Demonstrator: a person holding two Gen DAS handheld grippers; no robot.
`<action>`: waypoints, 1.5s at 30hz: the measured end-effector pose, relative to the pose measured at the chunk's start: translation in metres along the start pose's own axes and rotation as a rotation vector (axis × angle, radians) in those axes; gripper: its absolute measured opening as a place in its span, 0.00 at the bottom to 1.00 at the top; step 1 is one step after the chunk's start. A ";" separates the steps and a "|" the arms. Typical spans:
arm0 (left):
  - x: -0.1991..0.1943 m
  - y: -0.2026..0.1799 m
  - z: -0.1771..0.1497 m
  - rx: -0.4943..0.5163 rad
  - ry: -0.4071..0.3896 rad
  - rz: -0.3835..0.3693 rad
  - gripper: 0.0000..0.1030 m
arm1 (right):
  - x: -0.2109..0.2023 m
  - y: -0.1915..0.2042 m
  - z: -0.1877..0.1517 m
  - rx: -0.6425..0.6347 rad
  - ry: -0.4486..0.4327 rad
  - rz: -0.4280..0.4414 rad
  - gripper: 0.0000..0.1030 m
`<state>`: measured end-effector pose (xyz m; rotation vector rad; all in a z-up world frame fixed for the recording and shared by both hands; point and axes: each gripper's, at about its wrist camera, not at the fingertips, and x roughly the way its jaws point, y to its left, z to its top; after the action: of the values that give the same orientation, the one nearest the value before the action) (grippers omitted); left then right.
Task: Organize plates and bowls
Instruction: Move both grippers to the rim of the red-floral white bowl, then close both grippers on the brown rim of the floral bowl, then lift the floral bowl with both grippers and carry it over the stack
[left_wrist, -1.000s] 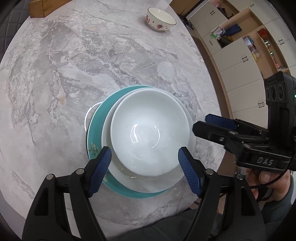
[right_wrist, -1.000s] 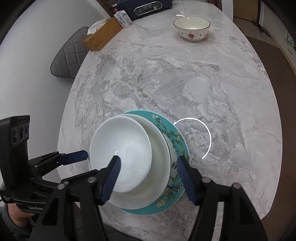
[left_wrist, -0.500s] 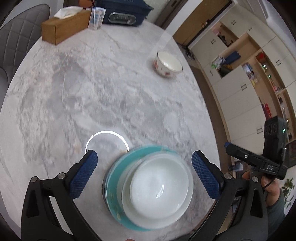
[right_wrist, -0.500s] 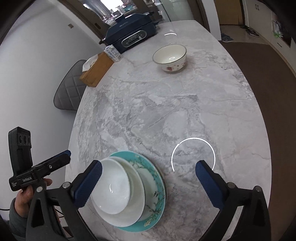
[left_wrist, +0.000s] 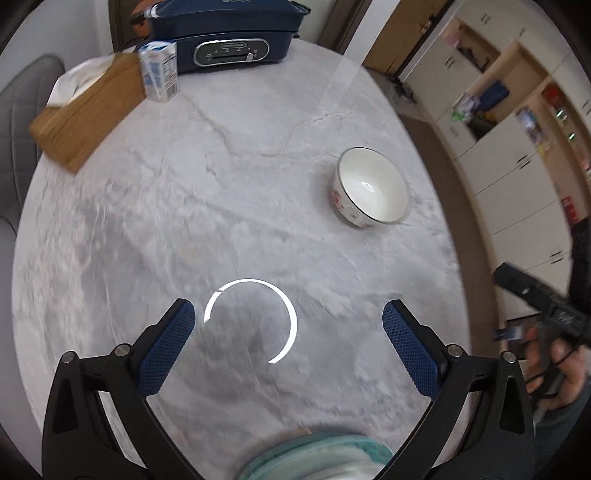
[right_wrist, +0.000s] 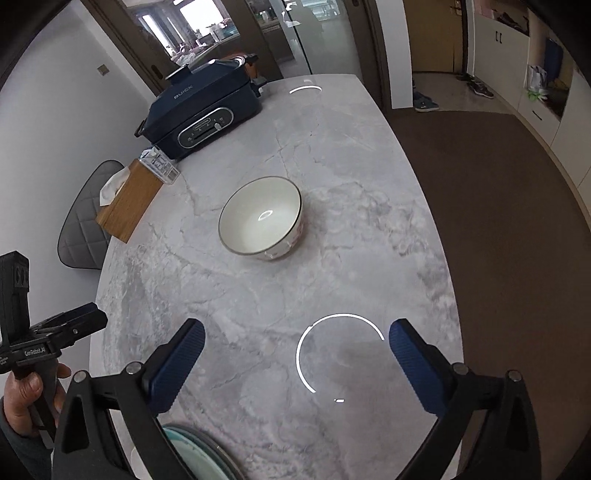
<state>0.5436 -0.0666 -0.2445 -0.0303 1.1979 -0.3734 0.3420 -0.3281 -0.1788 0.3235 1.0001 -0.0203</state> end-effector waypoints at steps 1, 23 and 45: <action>0.014 -0.006 0.016 0.010 0.009 0.027 1.00 | 0.008 -0.002 0.012 -0.008 0.004 -0.005 0.94; 0.184 -0.050 0.124 0.033 0.109 0.111 0.90 | 0.160 -0.013 0.095 -0.030 0.211 -0.033 0.36; 0.142 -0.073 0.097 0.098 0.064 0.033 0.04 | 0.136 0.024 0.083 -0.134 0.185 -0.033 0.09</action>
<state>0.6563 -0.1940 -0.3203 0.0863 1.2402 -0.4062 0.4882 -0.3107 -0.2445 0.1879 1.1842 0.0476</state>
